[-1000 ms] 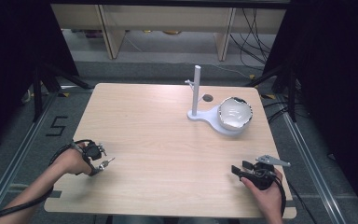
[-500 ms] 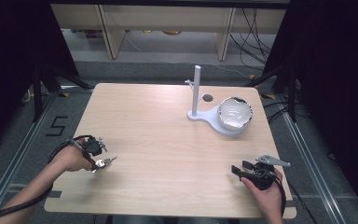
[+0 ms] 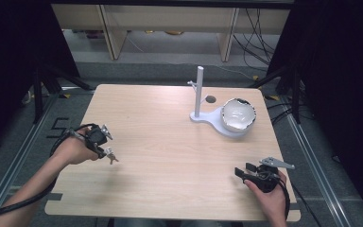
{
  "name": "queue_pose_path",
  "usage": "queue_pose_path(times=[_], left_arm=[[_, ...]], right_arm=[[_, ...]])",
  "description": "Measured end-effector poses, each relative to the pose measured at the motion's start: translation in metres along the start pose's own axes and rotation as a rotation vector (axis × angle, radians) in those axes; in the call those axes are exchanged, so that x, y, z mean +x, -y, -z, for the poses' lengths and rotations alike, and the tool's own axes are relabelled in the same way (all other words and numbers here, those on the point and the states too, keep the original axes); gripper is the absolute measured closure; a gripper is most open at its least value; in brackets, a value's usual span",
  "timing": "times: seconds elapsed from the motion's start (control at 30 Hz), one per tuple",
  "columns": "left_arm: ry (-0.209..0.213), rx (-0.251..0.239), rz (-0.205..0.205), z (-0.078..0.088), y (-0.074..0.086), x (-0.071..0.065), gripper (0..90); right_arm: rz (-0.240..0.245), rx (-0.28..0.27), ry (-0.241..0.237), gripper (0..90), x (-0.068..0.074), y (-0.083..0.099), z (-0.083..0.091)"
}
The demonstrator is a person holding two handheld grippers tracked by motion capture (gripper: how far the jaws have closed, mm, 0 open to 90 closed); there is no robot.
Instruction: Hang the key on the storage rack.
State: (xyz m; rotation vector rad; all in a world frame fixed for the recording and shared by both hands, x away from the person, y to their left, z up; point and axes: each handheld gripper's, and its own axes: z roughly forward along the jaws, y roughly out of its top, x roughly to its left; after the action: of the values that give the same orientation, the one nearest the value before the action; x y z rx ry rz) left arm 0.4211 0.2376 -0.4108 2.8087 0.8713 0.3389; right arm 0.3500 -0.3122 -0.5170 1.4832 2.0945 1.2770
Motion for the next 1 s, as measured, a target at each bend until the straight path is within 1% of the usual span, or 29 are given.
queue_pose_path(times=[0.03,0.07,0.1,0.13,0.17,0.3,0.33,0.37,0.4,0.47,0.5,0.53,0.57,0.6,0.63,0.67,0.7,0.73,0.77,0.8,0.83,0.87,0.9,0.93,0.97,1.0], left_arm=[[0.000,0.000,0.000,0.000,0.000,0.000,81.1],[-0.005,-0.015,-0.002,0.001,-0.002,0.000,81.1],[0.000,-0.002,-0.002,0.003,-0.004,0.000,81.1],[-0.006,-0.001,-0.012,0.004,-0.009,0.000,81.2],[-0.006,-0.001,-0.012,0.004,-0.009,0.000,81.1],[-0.009,-0.007,-0.018,0.006,-0.015,0.000,81.2],[-0.011,-0.019,-0.018,0.007,-0.018,0.000,81.2],[-0.011,-0.012,-0.023,0.008,-0.020,0.001,81.2],[-0.015,-0.025,-0.023,0.008,-0.021,0.001,81.2],[-0.014,-0.018,-0.024,0.010,-0.024,0.001,81.2],[-0.015,-0.026,-0.023,0.010,-0.026,0.001,81.1],[-0.021,-0.030,-0.031,0.012,-0.030,0.001,81.1],[-0.024,-0.034,-0.028,0.012,-0.031,0.001,81.2],[-0.024,-0.041,-0.025,0.013,-0.034,0.001,81.2],[-0.024,-0.041,-0.025,0.013,-0.034,0.001,81.2],[-0.029,-0.058,-0.036,0.016,-0.039,0.003,81.1],[-0.023,-0.061,-0.023,0.016,-0.041,0.002,81.2],[-0.033,-0.078,-0.055,0.017,-0.043,0.004,81.2],[-0.033,-0.078,-0.055,0.017,-0.043,0.004,81.2],[-0.037,-0.091,-0.049,0.018,-0.048,0.004,81.2],[-0.037,-0.091,-0.049,0.018,-0.048,0.004,81.2],[-0.038,-0.097,-0.018,0.019,-0.050,0.003,81.2],[-0.038,-0.097,-0.018,0.019,-0.050,0.003,81.2],[-0.044,-0.107,-0.020,0.020,-0.053,0.003,81.2],[-0.048,-0.116,-0.013,0.020,-0.055,0.003,81.2],[-0.053,-0.135,-0.024,0.021,-0.059,0.005,81.2]], right_arm=[[0.000,0.000,0.000,38.9,0.000,0.000,0.000],[0.010,-0.004,0.006,38.8,-0.001,0.000,-0.001],[0.001,0.000,0.010,38.8,0.000,0.000,-0.001],[-0.001,-0.002,0.009,38.8,-0.001,0.000,-0.001],[-0.001,-0.002,0.009,38.8,-0.001,0.000,-0.001],[-0.006,-0.009,-0.013,38.8,-0.001,0.000,0.001],[-0.005,-0.008,-0.011,38.8,-0.001,0.000,0.001],[-0.005,-0.008,-0.011,38.8,0.000,0.000,0.001],[-0.005,-0.008,-0.011,38.8,0.000,0.000,0.001],[-0.004,-0.005,-0.009,38.8,0.000,0.000,0.000],[-0.007,-0.014,-0.022,38.8,-0.001,0.000,0.000],[-0.034,-0.014,-0.028,38.8,0.001,0.001,0.000],[-0.042,-0.008,-0.021,38.9,0.001,0.001,0.000],[-0.007,-0.024,-0.014,38.9,-0.002,0.001,0.000],[-0.007,-0.024,-0.014,38.9,-0.002,0.001,0.000],[-0.017,-0.031,-0.027,38.9,-0.001,0.001,0.001],[-0.009,-0.036,-0.016,38.9,-0.001,0.001,0.001],[-0.012,-0.030,-0.013,38.9,-0.001,0.002,0.001],[-0.012,-0.030,-0.013,38.9,-0.001,0.002,0.001],[-0.017,-0.042,-0.020,38.9,-0.001,0.002,0.002],[-0.017,-0.042,-0.020,38.9,-0.001,0.002,0.002],[-0.012,-0.029,-0.006,38.8,-0.001,0.001,0.003],[-0.012,-0.029,-0.006,38.8,-0.001,0.001,0.003],[-0.012,-0.029,-0.009,38.9,-0.001,0.001,0.003],[-0.050,-0.030,-0.021,38.9,0.002,0.002,0.003],[-0.056,-0.023,-0.027,38.9,0.002,0.002,0.003]])
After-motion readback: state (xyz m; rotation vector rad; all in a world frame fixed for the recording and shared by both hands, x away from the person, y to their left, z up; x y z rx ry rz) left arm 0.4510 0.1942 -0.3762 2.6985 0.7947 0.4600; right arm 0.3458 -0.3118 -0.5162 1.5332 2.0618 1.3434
